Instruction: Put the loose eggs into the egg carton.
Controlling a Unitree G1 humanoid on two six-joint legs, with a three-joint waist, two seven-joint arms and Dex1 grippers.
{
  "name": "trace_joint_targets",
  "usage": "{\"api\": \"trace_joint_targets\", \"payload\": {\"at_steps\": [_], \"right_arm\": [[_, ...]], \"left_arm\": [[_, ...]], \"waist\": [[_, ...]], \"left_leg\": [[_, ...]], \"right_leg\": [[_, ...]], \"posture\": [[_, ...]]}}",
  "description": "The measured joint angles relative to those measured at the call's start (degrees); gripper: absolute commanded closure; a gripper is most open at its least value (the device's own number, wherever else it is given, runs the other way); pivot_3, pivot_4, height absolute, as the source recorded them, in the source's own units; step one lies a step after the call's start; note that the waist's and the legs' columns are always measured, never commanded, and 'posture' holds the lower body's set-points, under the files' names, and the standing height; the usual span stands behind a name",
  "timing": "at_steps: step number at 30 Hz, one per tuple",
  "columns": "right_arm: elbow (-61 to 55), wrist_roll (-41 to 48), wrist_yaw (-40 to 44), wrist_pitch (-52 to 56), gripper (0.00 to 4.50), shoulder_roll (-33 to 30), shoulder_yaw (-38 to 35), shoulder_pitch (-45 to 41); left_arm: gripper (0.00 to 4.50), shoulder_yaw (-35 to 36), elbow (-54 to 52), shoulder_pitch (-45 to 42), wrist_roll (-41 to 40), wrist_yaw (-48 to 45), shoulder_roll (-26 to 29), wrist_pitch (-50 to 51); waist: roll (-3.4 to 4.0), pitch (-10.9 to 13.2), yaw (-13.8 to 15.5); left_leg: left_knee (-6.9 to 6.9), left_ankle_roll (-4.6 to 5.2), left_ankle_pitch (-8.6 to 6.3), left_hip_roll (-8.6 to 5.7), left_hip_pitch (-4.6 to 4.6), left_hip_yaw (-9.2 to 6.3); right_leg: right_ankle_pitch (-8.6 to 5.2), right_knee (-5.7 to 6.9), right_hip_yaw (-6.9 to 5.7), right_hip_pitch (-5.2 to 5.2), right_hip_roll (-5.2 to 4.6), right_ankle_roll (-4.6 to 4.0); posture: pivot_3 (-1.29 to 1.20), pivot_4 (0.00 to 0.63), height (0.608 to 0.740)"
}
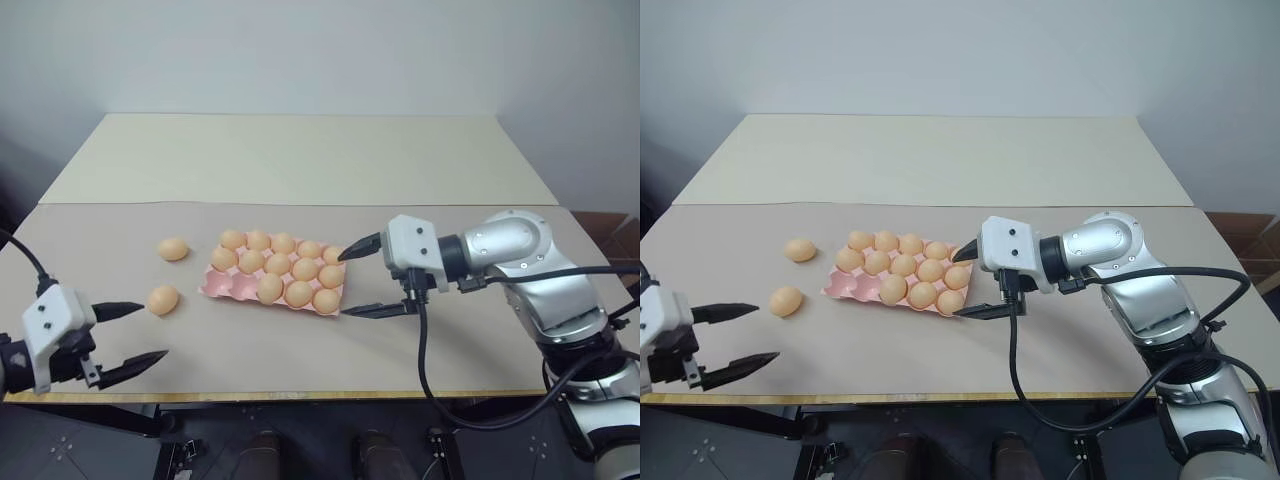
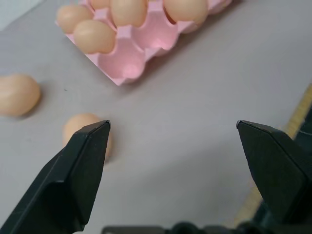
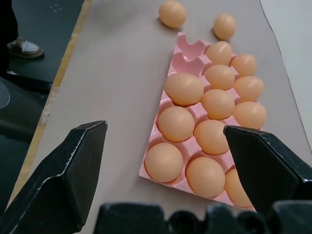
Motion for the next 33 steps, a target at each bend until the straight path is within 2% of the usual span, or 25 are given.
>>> {"api": "trace_joint_targets", "payload": {"at_steps": [10,21,24,30,31,33], "right_arm": [[-6.03,0.90,-6.29,5.48,0.03,-0.76,-1.58,3.62],[-9.44,2.76,-10.78,8.67,0.03,-2.20,-2.25,5.16],[-9.54,2.77,-11.24,8.95,0.00,-2.44,-2.24,5.55],[-10.10,2.76,-13.02,9.01,0.00,-2.44,-2.13,5.58],[-10.09,2.75,-13.14,9.01,0.00,-2.43,-2.11,5.60],[-10.09,2.75,-13.32,9.01,0.00,-2.36,-2.06,5.60]], "left_arm": [[0.00,-10.60,11.83,-13.34,4.68,11.27,-6.25,-0.07],[0.00,-21.11,21.23,-20.94,9.04,14.30,-6.55,2.47],[0.58,-21.85,21.46,-22.01,9.37,14.34,-6.40,3.68],[2.53,-21.90,20.63,-21.70,9.55,14.50,-5.97,4.83],[2.70,-21.89,20.50,-21.50,9.64,14.57,-5.72,4.77],[2.73,-21.73,19.76,-20.72,10.04,15.50,-5.35,4.35]], "waist": [[-0.05,-0.03,0.00],[-0.05,-0.03,-0.09],[-0.05,-0.03,-0.04],[-0.06,-0.04,-0.22],[-0.06,-0.04,-0.25],[-0.06,-0.04,-0.28]], "left_leg": [[0.00,0.00,0.00,-0.01,-0.08,-0.06],[0.00,0.00,0.00,-0.02,-0.11,-0.06],[0.01,0.01,0.00,-0.03,-0.07,-0.05],[0.01,0.00,0.00,0.00,0.00,-0.07],[0.01,0.01,0.00,0.00,-0.01,-0.07],[0.01,0.00,0.00,0.00,-0.02,-0.11]], "right_leg": [[0.00,0.03,0.00,-0.05,-0.01,0.01],[0.00,0.04,-0.01,-0.08,0.00,0.01],[0.00,0.07,-0.01,-0.05,-0.01,0.01],[0.00,0.08,0.01,-0.02,0.03,0.01],[0.00,0.07,0.02,-0.04,0.02,0.01],[0.00,0.06,0.05,-0.05,0.02,0.01]], "posture": [[0.00,0.150,0.740],[0.00,0.150,0.740],[0.00,0.150,0.740],[0.00,0.150,0.740],[0.00,0.150,0.740],[0.00,0.150,0.740]]}}
